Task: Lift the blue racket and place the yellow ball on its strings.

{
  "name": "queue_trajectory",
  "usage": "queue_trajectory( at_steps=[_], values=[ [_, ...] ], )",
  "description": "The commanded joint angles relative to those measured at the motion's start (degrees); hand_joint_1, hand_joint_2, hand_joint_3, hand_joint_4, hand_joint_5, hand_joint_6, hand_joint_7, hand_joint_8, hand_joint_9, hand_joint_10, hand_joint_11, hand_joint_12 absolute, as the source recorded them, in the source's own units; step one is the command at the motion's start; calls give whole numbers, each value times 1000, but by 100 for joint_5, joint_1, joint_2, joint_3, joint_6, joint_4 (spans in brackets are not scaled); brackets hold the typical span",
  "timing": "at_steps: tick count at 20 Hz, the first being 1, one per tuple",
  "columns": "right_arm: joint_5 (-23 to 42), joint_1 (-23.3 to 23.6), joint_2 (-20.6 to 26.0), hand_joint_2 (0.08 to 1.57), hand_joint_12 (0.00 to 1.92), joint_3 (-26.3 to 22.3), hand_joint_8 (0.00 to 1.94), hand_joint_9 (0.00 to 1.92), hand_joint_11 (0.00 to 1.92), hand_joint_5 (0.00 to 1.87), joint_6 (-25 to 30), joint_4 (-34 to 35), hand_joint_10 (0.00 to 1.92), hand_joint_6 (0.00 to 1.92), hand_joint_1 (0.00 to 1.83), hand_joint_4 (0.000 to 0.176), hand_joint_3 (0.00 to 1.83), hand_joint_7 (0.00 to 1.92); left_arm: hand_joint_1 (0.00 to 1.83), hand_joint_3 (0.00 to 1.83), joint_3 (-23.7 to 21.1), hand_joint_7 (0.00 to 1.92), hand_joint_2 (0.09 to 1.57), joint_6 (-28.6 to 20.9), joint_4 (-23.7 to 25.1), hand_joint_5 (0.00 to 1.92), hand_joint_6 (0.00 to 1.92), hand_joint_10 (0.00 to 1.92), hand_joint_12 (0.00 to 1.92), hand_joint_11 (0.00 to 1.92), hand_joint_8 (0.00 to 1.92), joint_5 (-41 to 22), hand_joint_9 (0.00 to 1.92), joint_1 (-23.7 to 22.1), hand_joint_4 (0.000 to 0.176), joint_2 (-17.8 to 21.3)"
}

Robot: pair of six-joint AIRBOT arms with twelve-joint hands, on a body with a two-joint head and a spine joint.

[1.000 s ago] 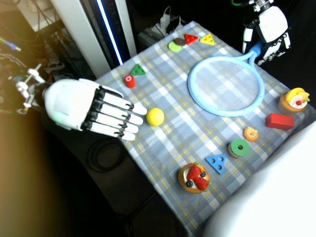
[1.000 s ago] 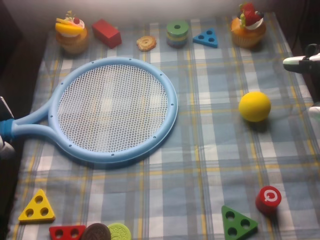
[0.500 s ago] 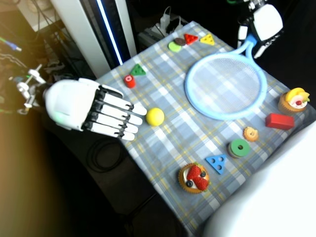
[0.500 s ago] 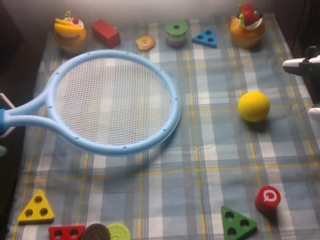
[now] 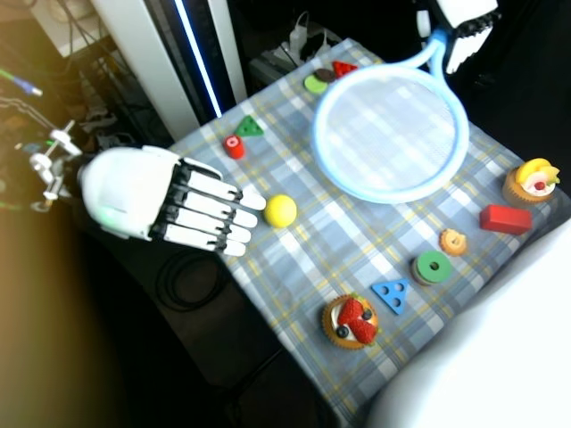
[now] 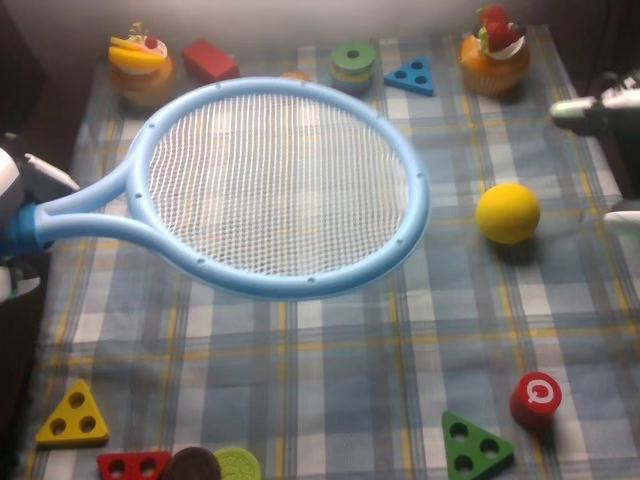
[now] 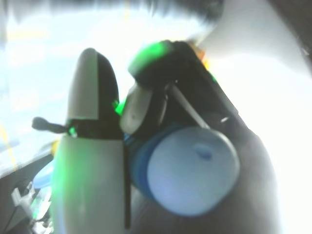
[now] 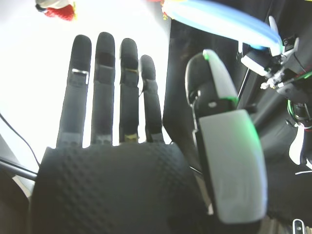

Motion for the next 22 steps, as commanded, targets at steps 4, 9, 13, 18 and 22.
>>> queue_trajectory(
  at_steps=[4,9,13,18,22],
  values=[
    [-211,602,-281,983,1071,377,1,704,211,448,440,-588,12,0,928,0,0,656,1661,7,-131,1269,1221,-168,374,893,1921,1921,1881,1297,1921,-999,1594,-4,176,105],
    [-1095,1263,-583,952,958,688,4,714,278,459,702,-1519,8,0,997,0,0,680,1629,1,-229,1295,1217,-331,571,924,1921,1921,1921,1384,1921,-1164,1572,12,176,113],
    [-1559,1506,-804,935,1029,860,11,852,437,550,775,-1910,42,1,1075,1,0,787,1676,0,-262,1304,1194,-342,615,940,1921,1921,1617,1284,1921,-1168,1594,8,176,103],
    [-1764,1578,-882,1044,1601,915,717,903,441,1025,775,-2027,736,696,1268,0,2,1221,1688,0,-286,1367,1188,-363,666,1008,1921,1921,1557,1282,1921,-1170,1645,6,176,99],
    [-1178,1602,-676,1051,1571,819,939,966,774,1141,776,-1682,1107,537,1272,0,1,1142,1690,0,-286,1347,1185,-363,665,981,1921,1921,1899,1287,1921,-1167,1605,18,176,99]
  ],
)
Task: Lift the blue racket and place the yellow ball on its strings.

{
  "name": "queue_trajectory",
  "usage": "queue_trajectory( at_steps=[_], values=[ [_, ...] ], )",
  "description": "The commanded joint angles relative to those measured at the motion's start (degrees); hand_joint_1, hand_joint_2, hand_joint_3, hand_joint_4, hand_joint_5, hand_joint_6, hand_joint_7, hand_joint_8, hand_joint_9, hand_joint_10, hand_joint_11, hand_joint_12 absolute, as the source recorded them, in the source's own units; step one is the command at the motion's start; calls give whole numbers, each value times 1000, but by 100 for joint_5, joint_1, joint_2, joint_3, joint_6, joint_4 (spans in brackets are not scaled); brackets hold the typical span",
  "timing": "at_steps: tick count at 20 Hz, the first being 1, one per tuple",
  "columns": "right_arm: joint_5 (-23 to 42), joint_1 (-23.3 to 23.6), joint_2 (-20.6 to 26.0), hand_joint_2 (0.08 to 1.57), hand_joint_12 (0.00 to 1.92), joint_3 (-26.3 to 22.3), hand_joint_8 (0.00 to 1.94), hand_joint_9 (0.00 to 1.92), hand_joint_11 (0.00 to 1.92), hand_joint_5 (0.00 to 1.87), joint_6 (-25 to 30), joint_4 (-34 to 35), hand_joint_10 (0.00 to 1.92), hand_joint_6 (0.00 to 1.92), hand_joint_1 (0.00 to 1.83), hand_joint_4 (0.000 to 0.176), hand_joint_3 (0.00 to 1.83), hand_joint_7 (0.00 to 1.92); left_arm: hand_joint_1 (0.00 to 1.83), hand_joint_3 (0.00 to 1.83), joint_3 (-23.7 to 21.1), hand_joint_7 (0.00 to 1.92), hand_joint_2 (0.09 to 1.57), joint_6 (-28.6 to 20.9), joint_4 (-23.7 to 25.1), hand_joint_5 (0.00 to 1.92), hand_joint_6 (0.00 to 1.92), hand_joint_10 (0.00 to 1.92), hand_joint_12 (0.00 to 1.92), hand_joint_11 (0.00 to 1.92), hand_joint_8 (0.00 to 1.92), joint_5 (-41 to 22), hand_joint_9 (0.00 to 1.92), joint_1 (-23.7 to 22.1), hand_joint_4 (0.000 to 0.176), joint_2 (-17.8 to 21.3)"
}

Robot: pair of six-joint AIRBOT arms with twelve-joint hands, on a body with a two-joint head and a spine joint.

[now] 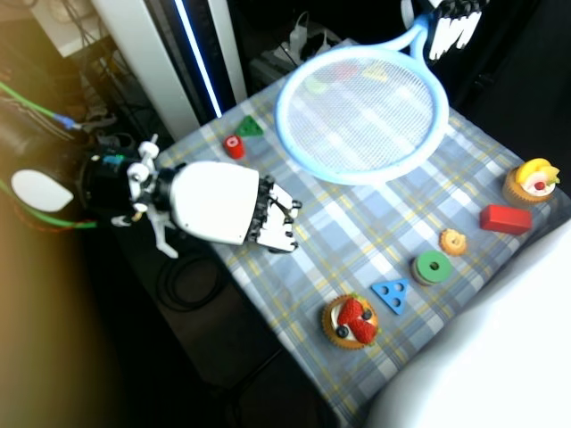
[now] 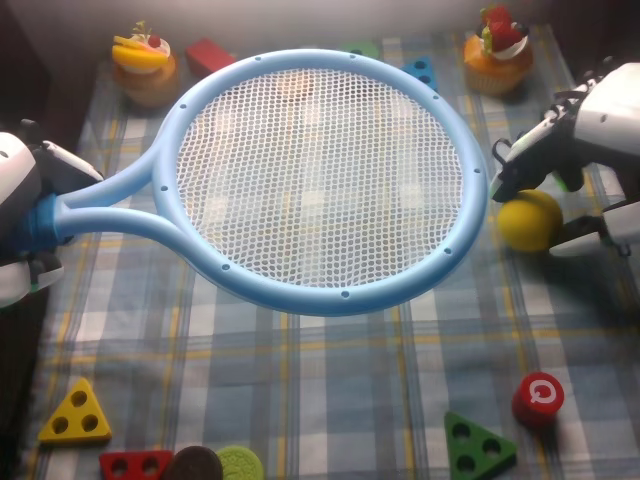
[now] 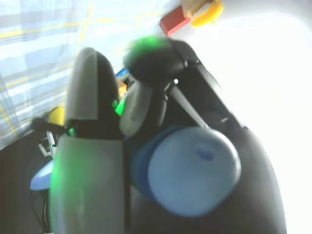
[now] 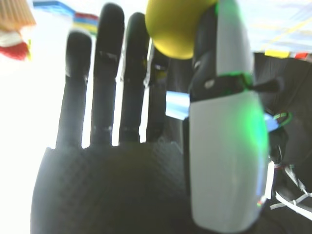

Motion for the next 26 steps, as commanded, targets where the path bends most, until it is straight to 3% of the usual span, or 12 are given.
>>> queue_trajectory(
  at_steps=[1,4,5,8,11,12,13,14,17,18,20,26],
  values=[
    [1008,80,94,1056,1634,-9,999,951,781,1146,30,398,1154,506,1278,0,0,1121,1648,2,11,1355,1196,-33,156,969,1921,1921,1917,1349,1921,-669,1605,-17,176,22],
    [1656,202,349,1087,1664,-110,1159,894,717,1088,-37,623,1238,564,1274,0,3,1037,1588,9,22,1336,1225,-33,155,932,1921,1921,1921,1500,1921,-644,1568,-18,176,16],
    [1763,314,389,1098,1495,-140,1099,874,656,1014,-89,617,1055,747,1256,0,4,1038,1648,1,29,1294,1209,-33,152,894,1921,1921,1921,1455,1921,-634,1562,-19,176,7],
    [1997,822,385,1096,1272,-174,1136,888,592,1084,-171,350,790,639,1249,0,0,1002,1732,0,82,1284,1179,-33,138,901,1921,1921,1919,1333,1921,-547,1583,-44,176,-54],
    [1956,1257,213,1099,728,-179,838,1044,746,962,-166,-165,253,1017,1223,21,5,1071,1743,0,147,1322,1174,-33,157,952,1921,1921,1581,1253,1921,-437,1639,-109,176,-131],
    [1883,1390,81,1073,779,-175,899,1142,758,1064,-135,-425,260,730,1250,0,0,1113,1755,0,191,1337,1179,-33,197,956,1921,1921,1512,1233,1921,-379,1663,-170,176,-190],
    [1831,1438,5,1048,973,-162,934,1184,763,1188,-89,-563,324,452,1273,0,0,1134,1742,1,209,1359,1185,-33,231,961,1921,1921,1807,1277,1921,-361,1663,-200,176,-216],
    [1757,1483,-87,1020,1037,-124,730,1180,642,1206,41,-733,330,484,1270,0,2,1221,1722,0,217,1366,1183,-33,278,955,1921,1921,1898,1461,1921,-355,1641,-228,176,-232],
    [1486,1516,-227,1035,1348,-47,943,1097,829,1291,245,-1068,769,192,1291,0,0,1160,1737,5,218,1355,1195,-33,388,936,1921,1921,1910,1334,1921,-368,1631,-309,176,-240],
    [1424,1516,-233,1038,1236,-50,806,1033,710,1166,246,-1117,677,456,1288,0,0,1212,1737,3,217,1371,1193,-33,411,946,1921,1921,1885,1318,1921,-375,1634,-318,176,-241],
    [1374,1516,-233,1016,988,-55,128,854,401,847,246,-1153,243,58,1088,0,0,998,1742,0,212,1351,1172,-33,426,962,1921,1921,1898,1373,1921,-382,1606,-320,176,-241],
    [1336,1515,-226,970,1143,-53,0,428,3,306,448,-1160,0,0,903,0,1,399,1731,1,206,1346,1164,-33,446,971,1921,1921,1858,1311,1921,-406,1593,-334,176,-241]
  ],
)
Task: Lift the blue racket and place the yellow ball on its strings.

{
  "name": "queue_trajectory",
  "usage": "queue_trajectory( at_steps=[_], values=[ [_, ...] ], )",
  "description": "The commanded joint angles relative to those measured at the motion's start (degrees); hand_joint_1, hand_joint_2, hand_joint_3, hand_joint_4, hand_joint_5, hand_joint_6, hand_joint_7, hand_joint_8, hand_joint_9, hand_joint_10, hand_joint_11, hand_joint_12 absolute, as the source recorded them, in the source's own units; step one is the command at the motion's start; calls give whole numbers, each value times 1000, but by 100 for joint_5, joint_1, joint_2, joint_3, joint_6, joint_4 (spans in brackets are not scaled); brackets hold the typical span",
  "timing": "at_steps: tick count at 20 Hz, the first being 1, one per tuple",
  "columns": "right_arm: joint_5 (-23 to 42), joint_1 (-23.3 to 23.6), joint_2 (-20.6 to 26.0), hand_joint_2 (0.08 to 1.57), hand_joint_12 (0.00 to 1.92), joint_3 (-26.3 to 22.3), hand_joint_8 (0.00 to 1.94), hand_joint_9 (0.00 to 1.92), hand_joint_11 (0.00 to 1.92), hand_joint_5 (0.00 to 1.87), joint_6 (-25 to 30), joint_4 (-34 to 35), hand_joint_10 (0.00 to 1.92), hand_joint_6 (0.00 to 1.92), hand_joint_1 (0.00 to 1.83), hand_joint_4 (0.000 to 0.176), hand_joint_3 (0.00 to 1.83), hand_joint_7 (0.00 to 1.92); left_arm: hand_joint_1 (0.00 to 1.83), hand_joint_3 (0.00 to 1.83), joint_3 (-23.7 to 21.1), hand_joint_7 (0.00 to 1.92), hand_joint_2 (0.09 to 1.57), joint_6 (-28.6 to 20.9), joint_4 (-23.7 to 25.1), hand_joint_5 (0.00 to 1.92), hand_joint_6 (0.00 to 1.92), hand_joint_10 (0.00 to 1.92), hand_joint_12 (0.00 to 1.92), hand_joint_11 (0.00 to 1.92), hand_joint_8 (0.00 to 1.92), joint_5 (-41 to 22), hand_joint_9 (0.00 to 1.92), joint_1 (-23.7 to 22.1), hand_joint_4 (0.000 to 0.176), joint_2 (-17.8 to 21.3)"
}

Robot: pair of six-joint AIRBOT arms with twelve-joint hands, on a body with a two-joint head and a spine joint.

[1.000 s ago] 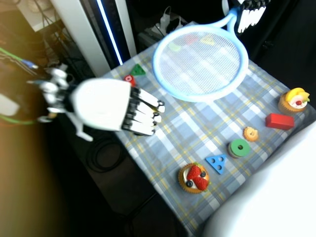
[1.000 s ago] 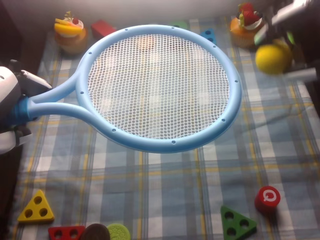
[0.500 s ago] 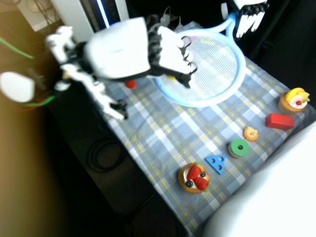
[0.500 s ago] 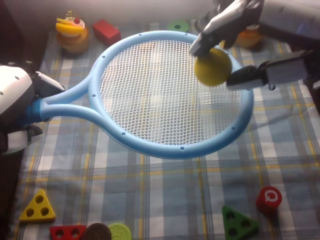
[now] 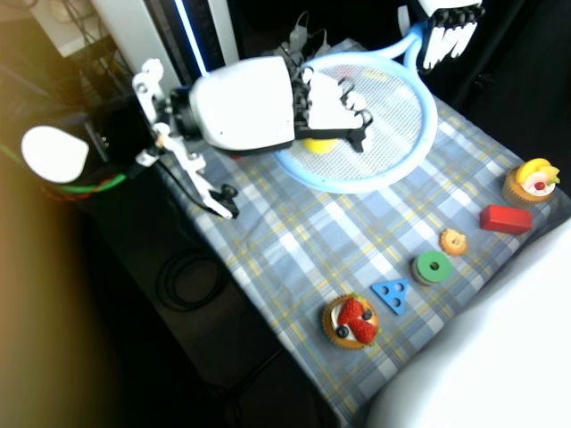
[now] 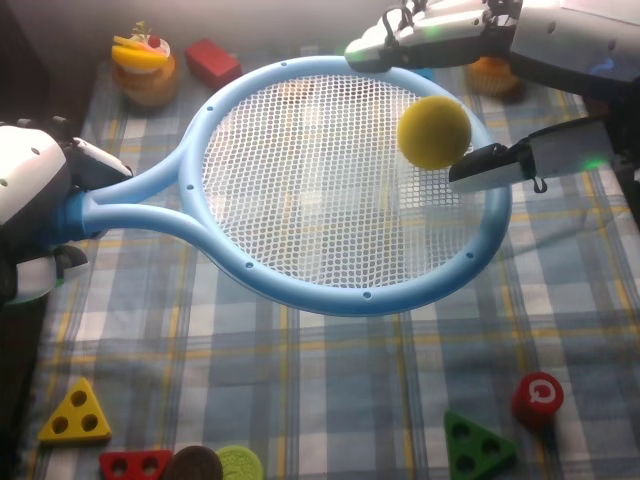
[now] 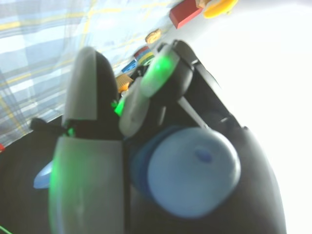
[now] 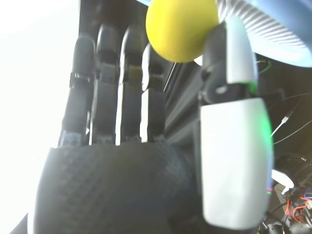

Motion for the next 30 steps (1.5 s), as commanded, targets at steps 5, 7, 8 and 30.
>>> queue_trajectory(
  at_steps=[5,7,8,30],
  values=[
    [709,89,93,977,924,-78,1,316,0,218,43,526,3,2,886,38,0,325,1683,2,22,1387,1184,-28,185,985,1921,1921,1918,1392,1921,-648,1622,-91,176,-14],
    [794,84,162,987,611,-102,1,298,0,107,32,684,3,7,807,39,3,284,1693,0,53,1392,1177,-28,185,976,1921,1921,1906,1380,1921,-559,1640,-92,176,-22],
    [820,77,206,1009,489,-113,2,294,0,74,-19,780,2,3,754,37,6,258,1710,0,85,1390,1171,-28,185,967,1921,1921,1918,1460,1921,-491,1645,-100,176,-37],
    [1192,-379,462,1106,450,-196,2,348,47,110,-408,1679,2,3,525,25,0,387,1467,6,829,1312,1295,185,-88,814,1921,1921,1921,1448,1921,611,1516,-506,170,-590]
  ],
)
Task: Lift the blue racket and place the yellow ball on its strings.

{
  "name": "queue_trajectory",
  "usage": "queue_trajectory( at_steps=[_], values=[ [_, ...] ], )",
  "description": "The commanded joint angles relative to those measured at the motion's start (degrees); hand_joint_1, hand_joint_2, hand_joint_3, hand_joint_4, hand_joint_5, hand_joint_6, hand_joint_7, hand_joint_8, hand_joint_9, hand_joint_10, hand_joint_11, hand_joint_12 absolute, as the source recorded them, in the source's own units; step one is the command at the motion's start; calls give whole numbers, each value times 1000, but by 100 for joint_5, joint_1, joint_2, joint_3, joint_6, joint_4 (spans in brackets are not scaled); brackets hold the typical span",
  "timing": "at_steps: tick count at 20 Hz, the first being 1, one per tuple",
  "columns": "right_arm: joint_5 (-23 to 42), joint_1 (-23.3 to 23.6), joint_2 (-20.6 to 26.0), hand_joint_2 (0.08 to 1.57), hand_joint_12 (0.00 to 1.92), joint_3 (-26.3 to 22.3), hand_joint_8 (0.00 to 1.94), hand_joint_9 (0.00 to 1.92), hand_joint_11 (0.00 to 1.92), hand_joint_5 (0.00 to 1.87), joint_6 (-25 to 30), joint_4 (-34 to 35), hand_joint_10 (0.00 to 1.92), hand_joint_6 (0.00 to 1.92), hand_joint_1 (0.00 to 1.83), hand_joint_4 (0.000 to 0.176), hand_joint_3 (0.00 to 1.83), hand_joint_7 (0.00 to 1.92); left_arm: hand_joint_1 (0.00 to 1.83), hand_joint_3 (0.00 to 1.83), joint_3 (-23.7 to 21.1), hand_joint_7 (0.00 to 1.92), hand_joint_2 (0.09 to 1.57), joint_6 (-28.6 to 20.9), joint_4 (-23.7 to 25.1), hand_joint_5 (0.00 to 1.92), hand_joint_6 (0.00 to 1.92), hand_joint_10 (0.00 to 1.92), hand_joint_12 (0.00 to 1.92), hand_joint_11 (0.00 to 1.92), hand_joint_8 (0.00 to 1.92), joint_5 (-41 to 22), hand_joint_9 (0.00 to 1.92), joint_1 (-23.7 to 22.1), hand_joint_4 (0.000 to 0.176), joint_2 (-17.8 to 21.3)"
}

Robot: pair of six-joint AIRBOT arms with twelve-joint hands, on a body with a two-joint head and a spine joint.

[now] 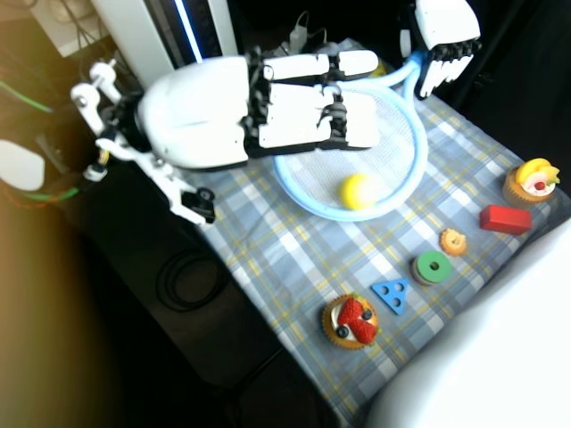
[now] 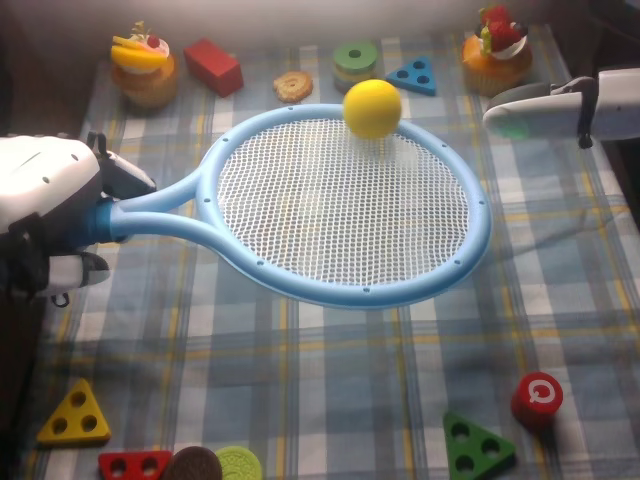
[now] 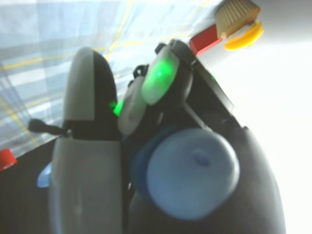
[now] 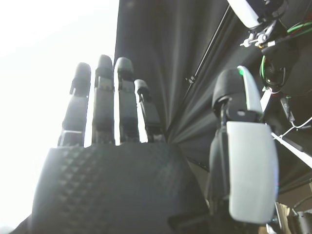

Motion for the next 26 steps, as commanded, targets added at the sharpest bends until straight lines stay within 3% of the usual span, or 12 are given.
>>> queue_trajectory(
  at_steps=[1,7,8,10,18,19,20,21,23,24,25,26],
  values=[
    [643,21,10,1106,450,-13,2,348,47,110,9,296,2,3,525,25,0,387,1467,6,39,1312,1295,5,92,814,1921,1921,1921,1448,1921,-571,1516,-73,170,-24],
    [642,-32,10,1110,463,-12,5,367,42,109,9,311,6,1,513,22,2,398,1411,18,98,1264,1352,127,1,763,1921,1921,1921,1394,1921,-479,1506,-91,175,-48],
    [642,-36,10,1110,462,-11,5,371,43,110,7,311,7,1,515,19,2,398,1459,5,118,1201,1331,178,-33,782,1921,1921,1921,1246,1921,-434,1442,-91,140,-67],
    [642,-48,12,1115,413,-11,1,377,73,108,5,312,0,0,498,13,0,390,1485,0,141,1186,1308,329,-114,796,1921,1921,1921,1251,1921,-395,1405,-92,128,-117],
    [642,-95,14,1121,316,-8,3,377,70,104,1,320,1,2,523,16,1,398,1339,0,270,1192,1289,435,-348,915,1921,1921,1921,1318,1921,-262,1355,-97,150,-245],
    [642,-98,14,1116,318,-8,3,377,72,108,-2,320,1,3,534,19,0,399,1361,0,270,1090,1246,538,-407,868,1921,1921,1921,1256,1921,-266,1259,-97,102,-263],
    [642,-107,13,1116,323,-7,1,378,83,108,-9,330,1,3,538,24,0,396,1343,0,271,918,1171,655,-473,815,1921,1921,1921,1116,1921,-271,1096,-100,26,-292],
    [642,-119,11,1123,322,-5,0,369,75,104,-10,341,0,0,540,20,2,382,1274,0,272,793,1096,710,-523,771,1921,1921,1921,895,1921,-275,900,-92,0,-319],
    [642,-133,6,1132,328,-3,0,374,87,101,-11,351,3,0,535,12,5,375,1224,0,270,535,1019,711,-602,550,1519,1810,1827,611,1687,-301,608,-54,0,-337],
    [642,-137,3,1132,328,-2,0,374,87,101,-11,351,3,0,535,12,5,375,1224,0,270,535,1019,711,-638,550,1519,1810,1827,611,1687,-308,608,-32,0,-338],
    [642,-141,1,1141,332,1,0,380,96,98,-11,353,5,0,538,6,8,369,1134,0,263,377,988,711,-666,448,987,1537,1586,458,1305,-338,445,-4,0,-339],
    [642,-147,0,1143,333,2,0,385,101,100,-11,356,5,1,547,0,6,369,1004,0,241,337,993,711,-686,376,232,1002,1234,317,625,-393,347,22,25,-332]
  ],
)
